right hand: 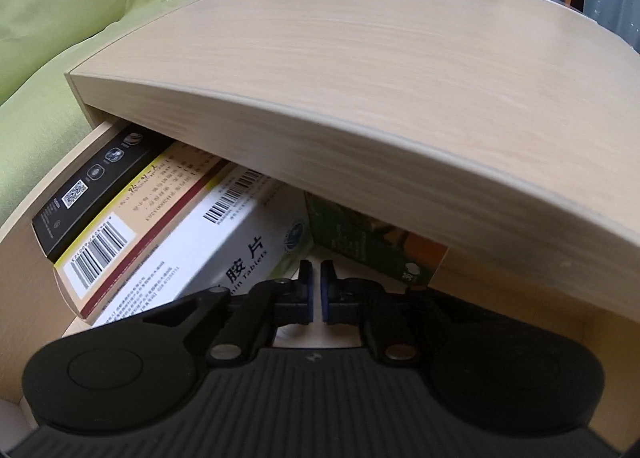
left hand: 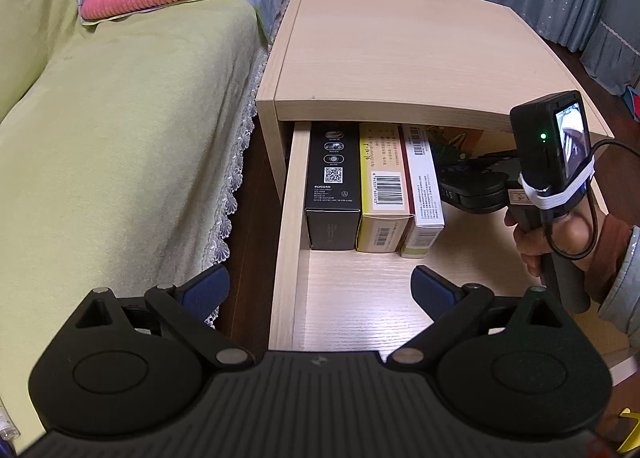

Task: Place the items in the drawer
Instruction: 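Push the white box upright against the other boxes with the right gripper, then withdraw the open right gripper out of the drawer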

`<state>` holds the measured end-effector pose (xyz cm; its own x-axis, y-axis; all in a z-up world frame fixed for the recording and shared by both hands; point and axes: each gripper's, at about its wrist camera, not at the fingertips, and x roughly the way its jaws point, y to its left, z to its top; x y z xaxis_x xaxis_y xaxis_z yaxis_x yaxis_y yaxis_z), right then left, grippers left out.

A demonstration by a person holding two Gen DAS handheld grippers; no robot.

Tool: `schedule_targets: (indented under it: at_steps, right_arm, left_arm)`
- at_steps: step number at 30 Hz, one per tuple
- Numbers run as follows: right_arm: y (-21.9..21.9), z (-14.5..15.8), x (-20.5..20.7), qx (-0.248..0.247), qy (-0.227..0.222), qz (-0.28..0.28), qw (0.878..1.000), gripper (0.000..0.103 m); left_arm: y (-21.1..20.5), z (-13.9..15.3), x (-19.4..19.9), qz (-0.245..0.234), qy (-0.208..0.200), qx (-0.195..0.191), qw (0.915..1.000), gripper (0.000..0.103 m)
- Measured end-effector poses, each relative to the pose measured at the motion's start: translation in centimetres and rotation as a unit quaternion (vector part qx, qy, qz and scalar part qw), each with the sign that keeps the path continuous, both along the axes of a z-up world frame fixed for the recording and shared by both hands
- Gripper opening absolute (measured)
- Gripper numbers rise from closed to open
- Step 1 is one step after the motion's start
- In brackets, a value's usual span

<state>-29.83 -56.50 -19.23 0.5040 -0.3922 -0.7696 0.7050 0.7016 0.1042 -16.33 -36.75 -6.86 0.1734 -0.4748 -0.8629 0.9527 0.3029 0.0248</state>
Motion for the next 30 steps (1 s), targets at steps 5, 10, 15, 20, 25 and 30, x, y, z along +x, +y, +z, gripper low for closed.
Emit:
schedule_targets:
  at_steps: [5,10,15,20,25,30]
  right_arm:
    - [-0.5,0.2,-0.7,0.021,-0.006,-0.006,1.000,0.006]
    - [-0.6,0.1,-1.8,0.065,-0.031,-0.004,0.997,0.007]
    - [-1.0,-0.6,-1.5,0.087,-0.070,-0.032,0.993,0.003]
    - [-1.1,-0.8,-1.5,0.092,-0.080,-0.042,0.992,0.003]
    - [-0.5,-0.3,-1.7,0.084,-0.063,-0.054,0.993,0.005]
    - [0.3,1.2,-2.2,0.067,-0.044,-0.051,0.995,0.007]
  left_arm:
    - [0.2,0.0,-0.1,0.001,0.001,-0.002,1.0000,0.098]
    - [0.3,-0.1,0.2,0.004,0.003,-0.001,1.0000,0.098]
    - [0.3,0.0,-0.1,0.002,0.001,-0.003,1.0000,0.098]
    - [0.3,0.0,-0.2,0.004,0.001,-0.003,1.0000,0.098]
    - [0.5,0.2,-0.3,0.003,0.002,-0.004,1.0000,0.098]
    - [0.5,0.3,-0.3,0.004,0.002,-0.005,1.0000,0.098]
